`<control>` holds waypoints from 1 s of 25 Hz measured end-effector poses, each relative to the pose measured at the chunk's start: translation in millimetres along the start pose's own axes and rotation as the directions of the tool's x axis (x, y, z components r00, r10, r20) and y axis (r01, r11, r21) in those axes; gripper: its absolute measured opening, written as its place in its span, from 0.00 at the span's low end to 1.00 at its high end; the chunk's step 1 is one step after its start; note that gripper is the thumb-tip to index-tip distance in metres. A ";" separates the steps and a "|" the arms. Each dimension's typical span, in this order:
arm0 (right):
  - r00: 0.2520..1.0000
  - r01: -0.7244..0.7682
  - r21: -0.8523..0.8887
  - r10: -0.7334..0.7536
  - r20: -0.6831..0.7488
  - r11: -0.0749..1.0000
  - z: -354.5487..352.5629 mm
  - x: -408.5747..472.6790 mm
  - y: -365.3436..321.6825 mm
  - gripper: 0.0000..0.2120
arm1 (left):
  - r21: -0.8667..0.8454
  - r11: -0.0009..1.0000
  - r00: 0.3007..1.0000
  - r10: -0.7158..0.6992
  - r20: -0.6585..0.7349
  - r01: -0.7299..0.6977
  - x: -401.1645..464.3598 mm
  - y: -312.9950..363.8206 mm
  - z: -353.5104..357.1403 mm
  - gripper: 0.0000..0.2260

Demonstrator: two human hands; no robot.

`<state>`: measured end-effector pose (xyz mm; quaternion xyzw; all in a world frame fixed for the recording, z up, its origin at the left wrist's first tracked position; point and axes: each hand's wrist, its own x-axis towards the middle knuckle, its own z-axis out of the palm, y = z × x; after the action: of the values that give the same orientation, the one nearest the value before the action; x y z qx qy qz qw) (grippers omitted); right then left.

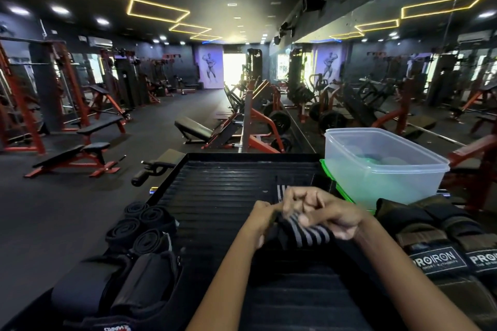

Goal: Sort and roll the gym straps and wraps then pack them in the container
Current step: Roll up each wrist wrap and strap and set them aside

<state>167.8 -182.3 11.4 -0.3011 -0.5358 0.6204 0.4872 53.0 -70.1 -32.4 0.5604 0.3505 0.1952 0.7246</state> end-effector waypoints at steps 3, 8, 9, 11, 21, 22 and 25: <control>0.974 -0.115 -0.078 0.128 0.185 0.990 11.9 4.0 3.8 0.15 | -0.064 0.997 0.999 0.038 -0.020 -0.039 -3.8 6.7 10.9 0.26; 0.991 -0.133 -0.243 0.129 -0.034 0.961 11.0 6.5 4.5 0.14 | 0.092 0.786 0.721 0.601 -0.344 -0.611 12.0 14.7 -12.7 0.19; 0.988 -0.126 -0.263 0.097 -0.120 0.957 6.7 8.6 7.1 0.13 | 0.185 0.778 0.707 0.625 -0.332 -0.601 14.1 13.0 -20.1 0.20; 0.961 -0.120 -0.331 0.026 -0.277 0.936 -1.8 13.6 15.9 0.12 | 0.379 0.810 0.785 0.559 -0.265 -0.449 19.0 5.3 -30.0 0.24; 0.737 0.010 -0.319 -0.223 -0.638 0.948 -20.0 17.7 26.3 0.08 | 0.440 0.751 0.748 0.623 -0.229 -0.491 -5.9 8.6 -19.5 0.10; 0.723 0.021 -0.319 -0.235 -0.650 0.948 -22.3 17.9 27.4 0.09 | 0.420 0.748 0.765 0.621 -0.171 -0.514 -7.5 7.3 -18.1 0.11; 0.710 0.036 -0.339 -0.263 -0.653 0.940 -25.7 18.1 30.6 0.10 | 0.412 0.682 0.728 0.682 -0.063 -0.603 -11.2 3.1 -17.0 0.03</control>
<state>176.0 -154.5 -21.6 -0.5356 -0.4270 0.3324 0.6484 33.4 -65.3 -28.4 0.7476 0.2347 0.4282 0.4502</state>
